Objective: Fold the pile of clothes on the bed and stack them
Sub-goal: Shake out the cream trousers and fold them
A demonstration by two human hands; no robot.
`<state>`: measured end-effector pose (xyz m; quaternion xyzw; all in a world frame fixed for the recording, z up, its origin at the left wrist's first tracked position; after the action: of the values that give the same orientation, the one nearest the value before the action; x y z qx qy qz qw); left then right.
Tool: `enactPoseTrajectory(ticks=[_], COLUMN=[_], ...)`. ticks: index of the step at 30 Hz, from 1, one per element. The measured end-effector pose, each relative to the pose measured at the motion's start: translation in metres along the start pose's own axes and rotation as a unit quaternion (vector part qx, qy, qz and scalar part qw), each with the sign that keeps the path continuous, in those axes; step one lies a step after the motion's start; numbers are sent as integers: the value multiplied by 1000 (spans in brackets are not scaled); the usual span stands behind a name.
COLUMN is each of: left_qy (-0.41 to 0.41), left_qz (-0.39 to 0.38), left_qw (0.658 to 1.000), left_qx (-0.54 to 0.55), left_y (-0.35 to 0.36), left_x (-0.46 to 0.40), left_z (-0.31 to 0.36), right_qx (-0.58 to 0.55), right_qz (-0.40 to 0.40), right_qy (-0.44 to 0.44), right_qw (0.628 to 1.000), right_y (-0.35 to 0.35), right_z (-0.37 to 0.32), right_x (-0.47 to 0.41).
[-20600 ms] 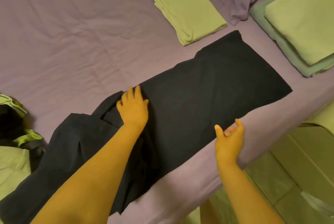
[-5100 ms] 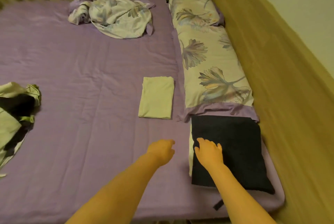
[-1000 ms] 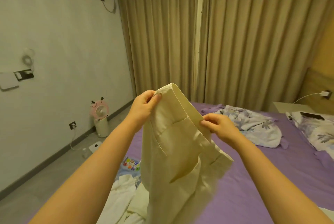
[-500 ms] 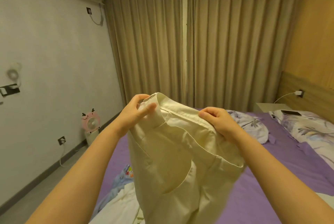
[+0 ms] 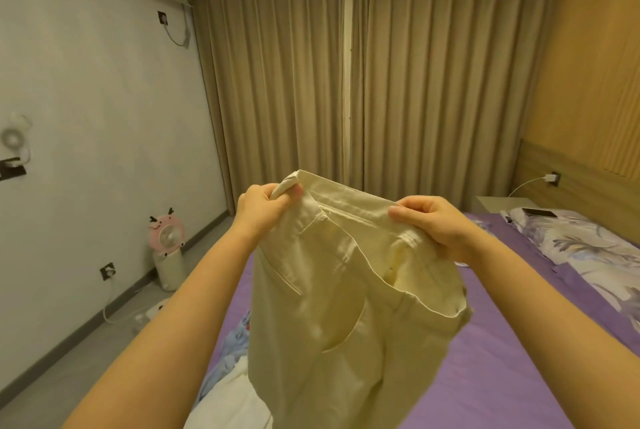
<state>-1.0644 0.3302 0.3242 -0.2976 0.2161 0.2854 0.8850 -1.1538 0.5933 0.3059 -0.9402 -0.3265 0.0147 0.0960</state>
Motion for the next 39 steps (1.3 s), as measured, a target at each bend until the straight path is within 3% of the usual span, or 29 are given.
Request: enactPoseTrajectory(ticks=[3,7,9,12,16,21,27,31,34,39], left_qy=[-16,-69,-113,-186,-152,-196,-188,-148,-150,-221], left_qz=[1,-25,-39,-129,-237,-231,-110,-107,-89,-75], left_qw=[995,995,993,968,954,933,960,977,978,959], left_qx=[-94,-69,6,111,108,195,175,114,116,159], left_y=[-2,15,29,70,125,163,174,193,216,272], left_x=[7,28,40,67,105,121,102,87,80,80], left_z=[-19,-42,-45,-44,-28,-37,-41,-32,-23,-15], right_qx=[2,-9,-15,-5,106,131,161,158,154,117], right_qz=[54,70,82,129,210,245,302,322,321,291], right_qy=[-9,3,9,14,-12,1,98,121,120,152], right_qw=[998,998,996,992,972,960,935,926,927,937], right_y=[6,17,20,16,-3,-49,-124,-167,-200,-256], right_z=[-14,-25,-26,-24,-28,-17,31,58,70,95], right_x=[1,1,0,-1,6,27,54,69,77,80])
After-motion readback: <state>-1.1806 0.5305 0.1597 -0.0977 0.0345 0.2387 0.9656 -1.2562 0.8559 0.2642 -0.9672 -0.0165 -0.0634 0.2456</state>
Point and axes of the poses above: each hand's wrist, its own x-axis away from the middle knuckle, its own y-axis out of the palm, z = x × y, the point moved 9 cm from there along -x, towards the middle knuckle, and after that the axes turned 13 degrees about y, right-handed, at the moved point
